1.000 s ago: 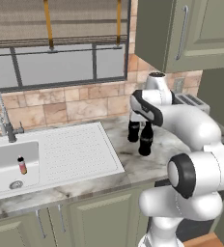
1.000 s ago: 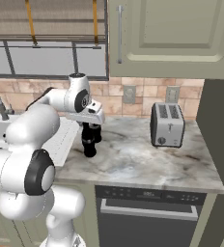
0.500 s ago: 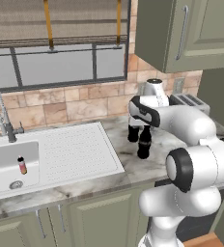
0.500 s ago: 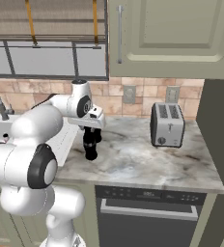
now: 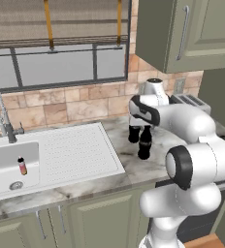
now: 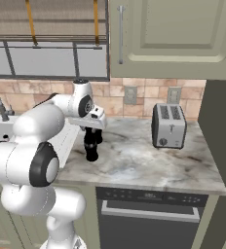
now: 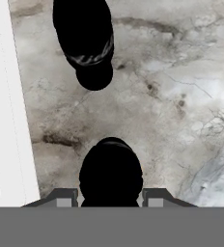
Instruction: Place the large bottle from the dining counter next to the other large bottle outside the sink, and place the small bottle from the dining counter next to the other small bottle inside the sink.
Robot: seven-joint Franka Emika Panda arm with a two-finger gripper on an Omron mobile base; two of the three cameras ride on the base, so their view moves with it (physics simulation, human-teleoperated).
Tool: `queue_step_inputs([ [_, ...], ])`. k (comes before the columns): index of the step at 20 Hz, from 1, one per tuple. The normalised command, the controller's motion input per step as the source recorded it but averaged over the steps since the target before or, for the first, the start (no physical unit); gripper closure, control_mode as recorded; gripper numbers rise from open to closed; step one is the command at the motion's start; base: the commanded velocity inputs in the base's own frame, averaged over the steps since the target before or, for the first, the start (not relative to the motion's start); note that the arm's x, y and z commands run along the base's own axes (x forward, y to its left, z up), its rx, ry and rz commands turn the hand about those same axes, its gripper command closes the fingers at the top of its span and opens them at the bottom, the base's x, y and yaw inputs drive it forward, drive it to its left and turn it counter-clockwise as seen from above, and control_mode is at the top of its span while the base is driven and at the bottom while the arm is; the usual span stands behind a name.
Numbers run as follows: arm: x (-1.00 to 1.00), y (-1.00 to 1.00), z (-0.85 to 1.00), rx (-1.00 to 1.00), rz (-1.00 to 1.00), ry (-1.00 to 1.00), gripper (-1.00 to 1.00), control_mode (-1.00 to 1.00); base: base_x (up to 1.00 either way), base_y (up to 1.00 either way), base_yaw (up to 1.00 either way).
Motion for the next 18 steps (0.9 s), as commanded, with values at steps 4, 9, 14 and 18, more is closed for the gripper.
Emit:
queue_step_inputs([
  [4,0.0,0.0,-0.2,0.0,0.0,0.0,1.0,-1.0,0.0,0.0,0.0],
  [9,0.0,0.0,0.0,0.0,0.0,0.0,1.0,-1.0,0.0,0.0,0.0],
  [14,0.0,0.0,0.0,0.0,0.0,0.0,1.0,-1.0,0.0,0.0,0.0],
  [18,0.0,0.0,0.0,0.0,0.0,0.0,-1.0,-1.0,0.0,0.0,0.0],
])
